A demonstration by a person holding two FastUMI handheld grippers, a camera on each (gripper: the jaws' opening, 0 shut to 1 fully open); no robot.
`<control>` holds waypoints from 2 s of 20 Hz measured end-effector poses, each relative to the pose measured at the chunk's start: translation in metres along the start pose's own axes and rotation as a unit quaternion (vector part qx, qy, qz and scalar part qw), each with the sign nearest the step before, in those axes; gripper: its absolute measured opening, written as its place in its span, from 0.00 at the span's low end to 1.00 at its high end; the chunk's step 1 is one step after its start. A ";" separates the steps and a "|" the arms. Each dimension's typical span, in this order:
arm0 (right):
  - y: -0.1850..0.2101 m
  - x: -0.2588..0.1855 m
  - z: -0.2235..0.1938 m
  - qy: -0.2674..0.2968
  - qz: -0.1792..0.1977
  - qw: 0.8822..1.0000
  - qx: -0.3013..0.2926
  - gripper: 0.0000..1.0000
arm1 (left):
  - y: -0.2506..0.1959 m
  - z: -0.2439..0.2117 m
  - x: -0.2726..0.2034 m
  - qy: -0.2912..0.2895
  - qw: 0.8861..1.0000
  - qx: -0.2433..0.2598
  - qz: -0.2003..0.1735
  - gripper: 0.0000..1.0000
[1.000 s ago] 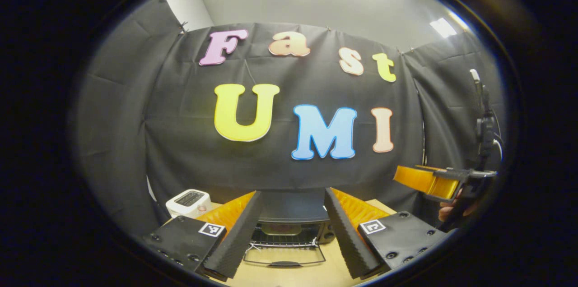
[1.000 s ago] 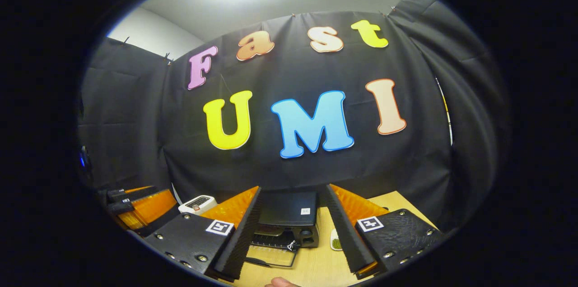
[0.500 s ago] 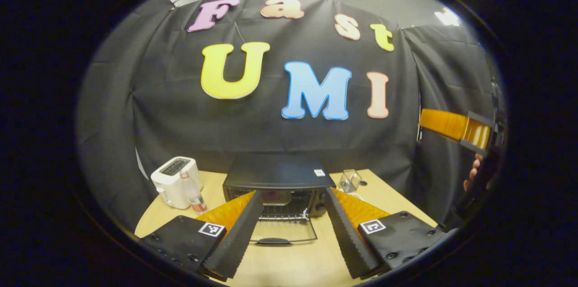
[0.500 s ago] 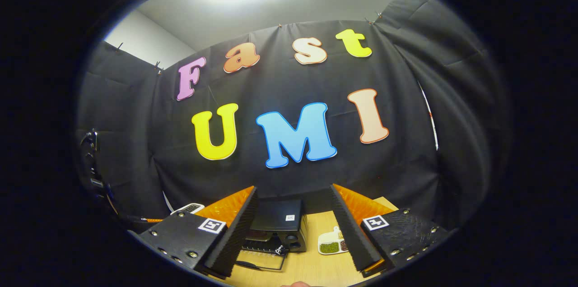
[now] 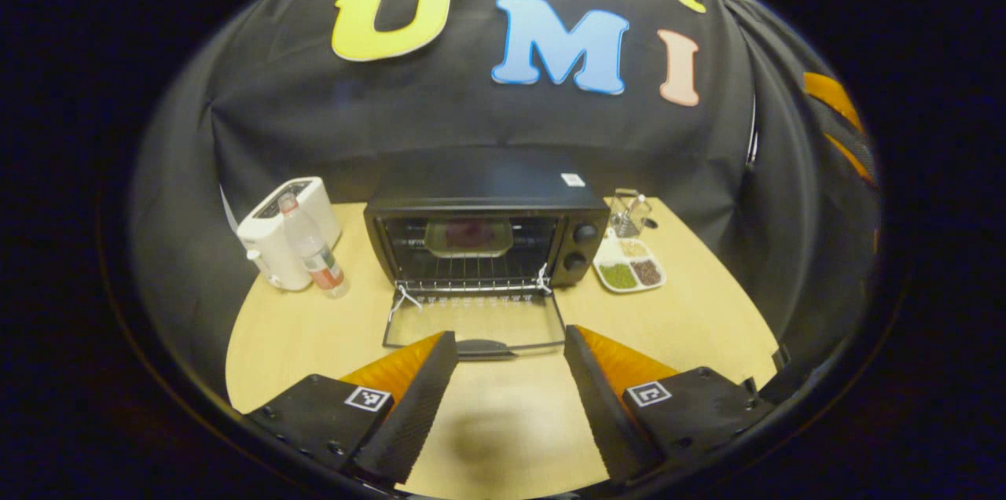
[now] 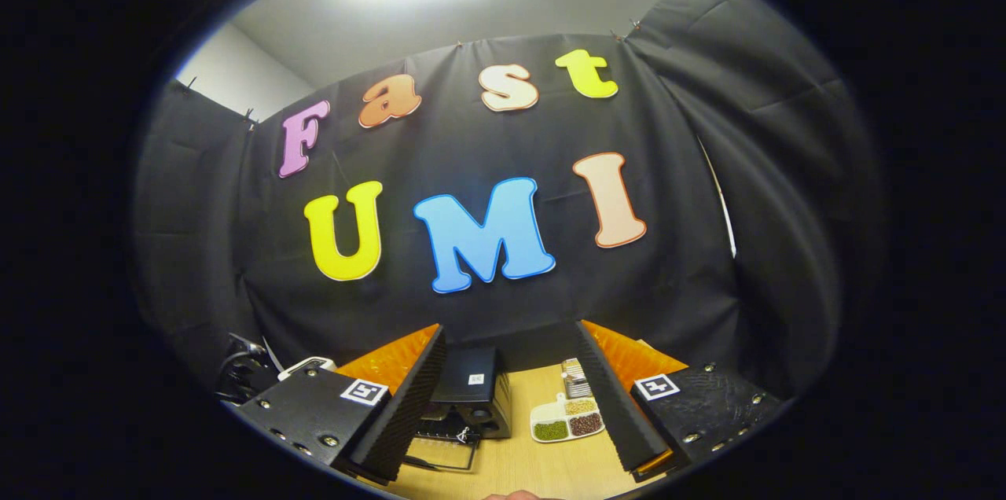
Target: Open the electric oven with the left hand, put the food in, and close the electric oven.
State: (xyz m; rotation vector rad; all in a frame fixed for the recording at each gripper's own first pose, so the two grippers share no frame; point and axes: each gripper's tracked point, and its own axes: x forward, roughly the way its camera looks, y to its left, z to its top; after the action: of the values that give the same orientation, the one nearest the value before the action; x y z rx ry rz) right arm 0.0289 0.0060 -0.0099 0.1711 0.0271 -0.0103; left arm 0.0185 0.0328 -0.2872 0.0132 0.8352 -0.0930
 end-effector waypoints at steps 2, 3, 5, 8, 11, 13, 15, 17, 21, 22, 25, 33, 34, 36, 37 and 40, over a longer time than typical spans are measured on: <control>-0.007 0.001 0.002 0.002 -0.010 1.000 0.001 0.98 | 0.002 -0.016 0.015 0.031 0.999 0.007 0.001 0.89; -0.010 0.001 0.001 0.002 -0.011 1.000 0.001 0.98 | 0.002 -0.023 0.023 0.045 0.999 0.009 -0.001 0.90; -0.016 0.003 -0.004 0.006 -0.018 1.000 -0.003 0.98 | 0.002 -0.038 0.035 0.074 0.997 0.007 -0.005 0.93; -0.023 0.005 -0.007 0.013 -0.026 1.000 -0.003 0.98 | 0.004 -0.061 0.052 0.125 0.992 -0.009 -0.007 0.89; -0.031 0.005 -0.009 0.018 -0.037 0.999 -0.004 0.98 | 0.013 -0.076 0.073 0.157 0.988 -0.014 0.002 0.94; -0.039 0.006 -0.014 0.024 -0.044 0.999 -0.003 0.98 | 0.017 -0.087 0.088 0.182 0.983 -0.015 0.002 0.98; -0.046 0.007 -0.017 0.030 -0.051 0.998 -0.002 0.98 | 0.024 -0.098 0.102 0.204 0.979 -0.012 0.007 0.98; -0.050 0.010 -0.021 0.033 -0.057 0.998 -0.001 0.98 | 0.030 -0.103 0.114 0.218 0.976 -0.005 0.012 0.89; -0.059 0.013 -0.024 0.037 -0.070 0.997 -0.006 0.98 | 0.032 -0.114 0.131 0.239 0.971 -0.003 0.010 0.99; -0.060 0.013 -0.024 0.038 -0.073 0.997 -0.007 0.98 | 0.032 -0.116 0.134 0.242 0.970 0.001 0.010 0.89; -0.064 0.013 -0.026 0.042 -0.077 0.996 -0.007 0.98 | 0.031 -0.122 0.144 0.258 0.966 0.009 0.009 0.94; -0.065 0.016 -0.028 0.039 -0.081 0.996 -0.010 0.91 | 0.036 -0.127 0.161 0.272 0.962 0.001 0.018 0.98; -0.065 0.017 -0.029 0.041 -0.081 0.996 -0.010 0.91 | 0.037 -0.126 0.163 0.273 0.962 -0.004 0.019 0.93; -0.062 0.018 -0.032 0.046 -0.079 0.996 -0.010 0.91 | 0.038 -0.129 0.165 0.278 0.960 -0.008 0.022 0.93; -0.060 0.019 -0.034 0.048 -0.077 0.996 -0.010 0.91 | 0.038 -0.128 0.165 0.277 0.961 -0.008 0.023 0.98; -0.058 0.019 -0.034 0.048 -0.071 0.996 -0.014 0.91 | 0.038 -0.123 0.160 0.266 0.964 -0.003 0.022 0.98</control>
State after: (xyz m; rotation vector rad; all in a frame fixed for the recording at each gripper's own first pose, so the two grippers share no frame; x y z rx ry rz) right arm 0.0462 -0.0454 -0.0537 0.1412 0.1363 -0.1444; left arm 0.0374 0.0638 -0.4890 0.0517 1.3719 -0.0444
